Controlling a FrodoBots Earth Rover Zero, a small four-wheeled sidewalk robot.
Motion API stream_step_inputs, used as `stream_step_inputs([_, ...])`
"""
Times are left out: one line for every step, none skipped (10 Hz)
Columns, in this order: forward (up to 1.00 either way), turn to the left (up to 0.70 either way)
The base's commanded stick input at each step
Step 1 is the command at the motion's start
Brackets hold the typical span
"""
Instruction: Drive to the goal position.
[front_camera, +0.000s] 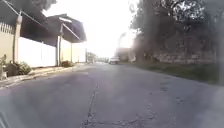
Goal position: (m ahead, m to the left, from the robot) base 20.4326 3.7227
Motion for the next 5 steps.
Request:
stream_step_inputs([0.98, -0.1])
stream_step_inputs([0.98, -0.35])
stream_step_inputs([0.98, -0.39])
stream_step_inputs([0.98, -0.35])
stream_step_inputs([0.98, -0.15])
